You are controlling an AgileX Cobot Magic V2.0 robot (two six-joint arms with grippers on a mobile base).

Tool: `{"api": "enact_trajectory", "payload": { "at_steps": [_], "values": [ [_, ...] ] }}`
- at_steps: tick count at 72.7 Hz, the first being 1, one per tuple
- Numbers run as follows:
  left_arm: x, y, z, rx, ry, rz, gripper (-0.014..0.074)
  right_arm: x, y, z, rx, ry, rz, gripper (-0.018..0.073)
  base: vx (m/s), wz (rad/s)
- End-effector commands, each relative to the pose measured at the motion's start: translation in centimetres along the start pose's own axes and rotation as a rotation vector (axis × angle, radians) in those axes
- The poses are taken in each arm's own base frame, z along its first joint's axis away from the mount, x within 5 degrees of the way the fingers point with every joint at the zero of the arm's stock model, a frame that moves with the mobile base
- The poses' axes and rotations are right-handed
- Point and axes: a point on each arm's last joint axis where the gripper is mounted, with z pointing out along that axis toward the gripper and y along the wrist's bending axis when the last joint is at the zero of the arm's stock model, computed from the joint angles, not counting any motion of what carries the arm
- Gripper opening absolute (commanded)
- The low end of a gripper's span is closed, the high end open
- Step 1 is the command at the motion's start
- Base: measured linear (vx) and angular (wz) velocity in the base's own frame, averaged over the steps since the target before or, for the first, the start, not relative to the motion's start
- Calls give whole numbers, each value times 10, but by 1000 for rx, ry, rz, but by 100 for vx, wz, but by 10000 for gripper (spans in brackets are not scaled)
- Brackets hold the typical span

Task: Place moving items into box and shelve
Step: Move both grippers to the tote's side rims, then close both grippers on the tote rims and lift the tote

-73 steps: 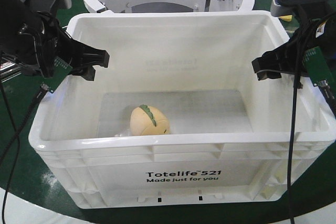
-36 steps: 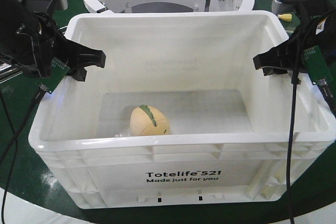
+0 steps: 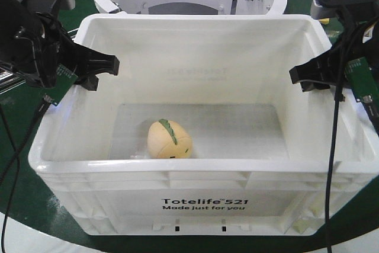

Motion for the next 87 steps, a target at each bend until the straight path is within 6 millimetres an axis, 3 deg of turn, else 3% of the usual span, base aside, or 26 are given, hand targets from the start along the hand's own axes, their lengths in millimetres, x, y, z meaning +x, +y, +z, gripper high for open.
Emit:
{"api": "enact_trajectory", "payload": {
  "at_steps": [1,60,87],
  "values": [
    [-7,0,-36,69,-171,5,-8,-8,0,-31,-8,-159,30,-8,0,0],
    [12,13,-101,159,-374,-12,-8,16,-2,-115,-26,-460,46,-6,0,0],
    [22,20,-123,187,-438,-18,-8,23,-3,-132,-28,-527,46,-6,0,0]
  ]
}}
